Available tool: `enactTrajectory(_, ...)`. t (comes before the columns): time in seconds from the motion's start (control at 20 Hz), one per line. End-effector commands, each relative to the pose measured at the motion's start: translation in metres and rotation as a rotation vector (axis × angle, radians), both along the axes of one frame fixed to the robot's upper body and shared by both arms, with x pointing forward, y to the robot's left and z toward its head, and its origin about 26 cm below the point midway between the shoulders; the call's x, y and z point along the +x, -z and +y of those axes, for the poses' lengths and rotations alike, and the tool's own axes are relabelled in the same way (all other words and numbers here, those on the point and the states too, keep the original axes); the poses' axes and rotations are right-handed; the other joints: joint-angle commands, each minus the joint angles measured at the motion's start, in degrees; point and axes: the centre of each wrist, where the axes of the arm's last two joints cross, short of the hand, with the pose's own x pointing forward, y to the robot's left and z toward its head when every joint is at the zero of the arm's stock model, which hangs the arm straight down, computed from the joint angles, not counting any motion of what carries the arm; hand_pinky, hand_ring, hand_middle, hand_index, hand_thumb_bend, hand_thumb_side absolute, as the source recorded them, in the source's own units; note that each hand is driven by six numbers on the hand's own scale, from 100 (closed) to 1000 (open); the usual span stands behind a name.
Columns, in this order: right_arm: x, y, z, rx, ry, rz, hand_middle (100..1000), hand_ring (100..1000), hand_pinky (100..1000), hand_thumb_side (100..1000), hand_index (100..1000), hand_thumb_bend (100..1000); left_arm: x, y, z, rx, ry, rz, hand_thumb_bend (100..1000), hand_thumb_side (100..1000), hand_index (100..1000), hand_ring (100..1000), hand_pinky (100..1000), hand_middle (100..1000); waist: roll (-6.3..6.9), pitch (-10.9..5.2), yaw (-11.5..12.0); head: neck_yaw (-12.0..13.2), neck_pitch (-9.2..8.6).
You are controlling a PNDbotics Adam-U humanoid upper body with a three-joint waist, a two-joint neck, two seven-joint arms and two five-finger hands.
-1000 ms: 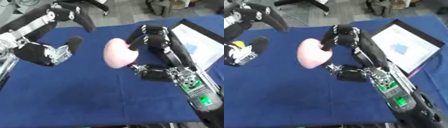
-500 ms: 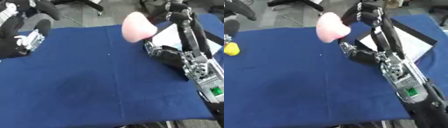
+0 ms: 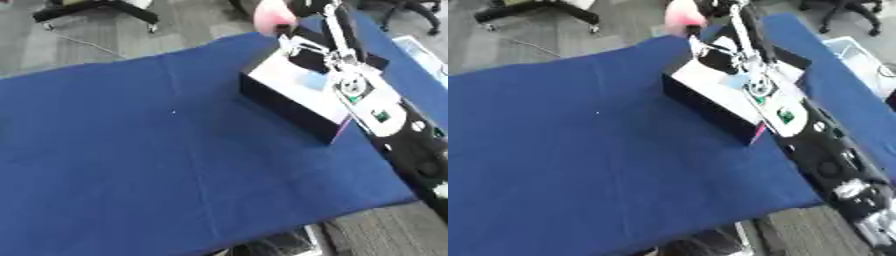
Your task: Pick up the objects with one hand, pass them to the other hand, and then place them into the box on the other side of the table.
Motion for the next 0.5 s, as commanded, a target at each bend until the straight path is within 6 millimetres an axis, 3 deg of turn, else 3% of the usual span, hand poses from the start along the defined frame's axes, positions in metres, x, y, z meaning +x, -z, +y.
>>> enactTrajectory(0.05, 0.01, -0.002, -0.041, -0.093, 0.111, 0.073, 713, 699, 712, 100, 768, 100, -0.002, -0.001, 0.003, -0.023, -0.03, -0.024, 100, 649, 687, 641, 801, 627, -0.15, -0.34, 0.65, -2.24, -0.15)
enactTrajectory(0.1, 0.012, 0.0, -0.048, -0.122, 0.132, 0.1, 732, 715, 722, 100, 805, 100, -0.002, 0.001, 0.004, -0.029, -0.035, -0.019, 100, 652, 687, 641, 802, 627, -0.12, -0.27, 1.0, -2.72, -0.15)
enactTrajectory(0.15, 0.013, 0.002, -0.054, -0.16, 0.148, 0.127, 758, 741, 738, 160, 856, 100, -0.003, 0.004, 0.004, -0.033, -0.04, -0.014, 100, 654, 687, 642, 802, 627, -0.1, -0.22, 1.3, -3.12, -0.15)
enactTrajectory(0.2, 0.014, 0.003, -0.059, -0.207, 0.155, 0.154, 792, 774, 762, 324, 917, 100, -0.003, 0.005, 0.004, -0.035, -0.045, -0.011, 100, 655, 688, 642, 802, 628, -0.1, -0.19, 1.49, -3.38, -0.15)
enactTrajectory(0.25, 0.014, 0.002, -0.063, -0.261, 0.156, 0.177, 808, 790, 777, 408, 950, 100, -0.003, 0.006, 0.005, -0.036, -0.052, -0.009, 100, 656, 688, 643, 803, 628, -0.13, -0.18, 1.59, -3.48, -0.15)
enactTrajectory(0.3, 0.013, -0.001, -0.065, -0.319, 0.159, 0.194, 833, 815, 797, 492, 985, 153, -0.004, 0.007, 0.006, -0.036, -0.058, -0.007, 100, 657, 688, 644, 803, 629, -0.18, -0.19, 1.62, -3.49, -0.15)
enactTrajectory(0.35, 0.013, -0.004, -0.066, -0.376, 0.156, 0.211, 873, 852, 830, 561, 1000, 269, -0.004, 0.008, 0.008, -0.034, -0.065, -0.004, 100, 661, 689, 645, 804, 631, -0.29, -0.21, 1.59, -3.5, -0.15)
enactTrajectory(0.5, 0.01, -0.021, -0.068, -0.484, 0.152, 0.219, 923, 890, 862, 572, 1000, 317, -0.003, 0.011, 0.01, -0.028, -0.078, 0.006, 100, 668, 690, 647, 805, 632, -0.68, -0.35, 1.4, -3.24, -0.15)
